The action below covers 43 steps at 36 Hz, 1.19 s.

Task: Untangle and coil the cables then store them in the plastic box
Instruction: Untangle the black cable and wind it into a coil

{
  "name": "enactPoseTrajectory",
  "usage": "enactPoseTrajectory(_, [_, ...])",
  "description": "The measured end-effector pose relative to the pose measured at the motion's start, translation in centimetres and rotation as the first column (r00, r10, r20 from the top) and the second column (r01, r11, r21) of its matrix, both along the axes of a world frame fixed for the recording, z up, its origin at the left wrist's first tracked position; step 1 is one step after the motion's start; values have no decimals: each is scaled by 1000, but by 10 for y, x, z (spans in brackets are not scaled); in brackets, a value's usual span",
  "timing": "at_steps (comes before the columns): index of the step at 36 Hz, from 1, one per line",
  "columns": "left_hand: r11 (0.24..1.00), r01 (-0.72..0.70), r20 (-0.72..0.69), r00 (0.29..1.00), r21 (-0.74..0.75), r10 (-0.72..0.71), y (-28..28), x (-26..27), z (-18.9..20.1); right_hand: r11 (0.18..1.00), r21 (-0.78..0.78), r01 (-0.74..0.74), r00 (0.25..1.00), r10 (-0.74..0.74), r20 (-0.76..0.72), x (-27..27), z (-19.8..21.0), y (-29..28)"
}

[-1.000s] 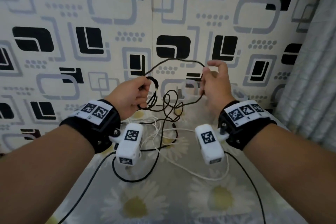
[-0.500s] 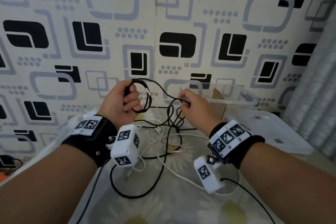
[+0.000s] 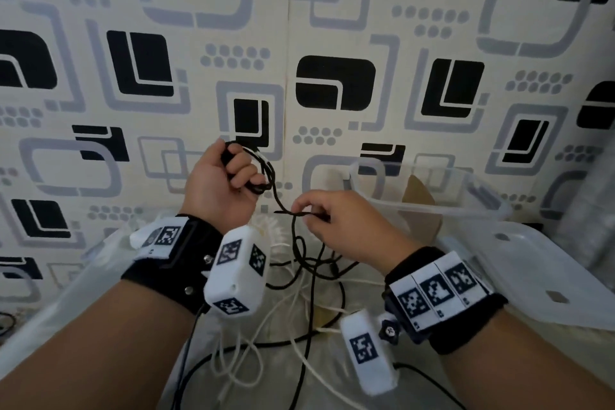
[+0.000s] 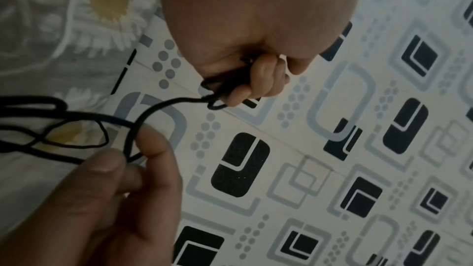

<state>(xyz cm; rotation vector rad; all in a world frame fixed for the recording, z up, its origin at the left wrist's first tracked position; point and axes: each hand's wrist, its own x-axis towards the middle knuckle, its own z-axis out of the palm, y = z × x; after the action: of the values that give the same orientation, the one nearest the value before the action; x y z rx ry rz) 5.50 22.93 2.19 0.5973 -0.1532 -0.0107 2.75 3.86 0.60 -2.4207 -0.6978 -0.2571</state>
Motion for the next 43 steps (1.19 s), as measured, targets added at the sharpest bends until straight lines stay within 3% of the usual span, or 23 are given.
enactPoseTrajectory(8, [978,-61,21,998,197,59,-19,25,-9,993,-111,-29,995,39,89,16,-2,2])
enactPoseTrajectory(12, [915,-119,55,993,386,106,-24,27,-15,989,-134,-62,992,77,102,18,-2,5])
enactPoseTrajectory(14, [870,-131,72,991,475,110,-27,24,-16,993,-74,-94,985,103,139,19,-2,3])
enactPoseTrajectory(16, [806,-175,123,984,566,128,-31,18,-16,992,13,-125,974,120,192,18,-2,2])
enactPoseTrajectory(20, [486,-421,377,906,766,191,-44,3,-15,981,115,-159,948,119,296,11,0,3])
enactPoseTrajectory(22, [406,-443,418,895,800,154,-46,-3,-13,977,131,-166,930,112,349,5,4,4])
enactPoseTrajectory(26, [442,-357,392,920,823,13,-49,-15,-5,975,145,-170,880,84,467,-4,15,1])
enactPoseTrajectory(32, [404,-427,492,868,809,-68,-55,-30,3,972,140,-189,834,84,545,-7,25,-3])
enactPoseTrajectory(37, [365,-440,521,838,820,-161,-55,-31,5,977,140,-163,880,80,468,-5,32,-10])
enactPoseTrajectory(41, [305,-314,404,863,899,-302,-47,-23,5,980,114,-165,938,120,325,-11,41,-19])
enactPoseTrajectory(43, [285,-244,342,860,927,-378,-43,-22,9,980,118,-160,940,115,320,-11,44,-23])
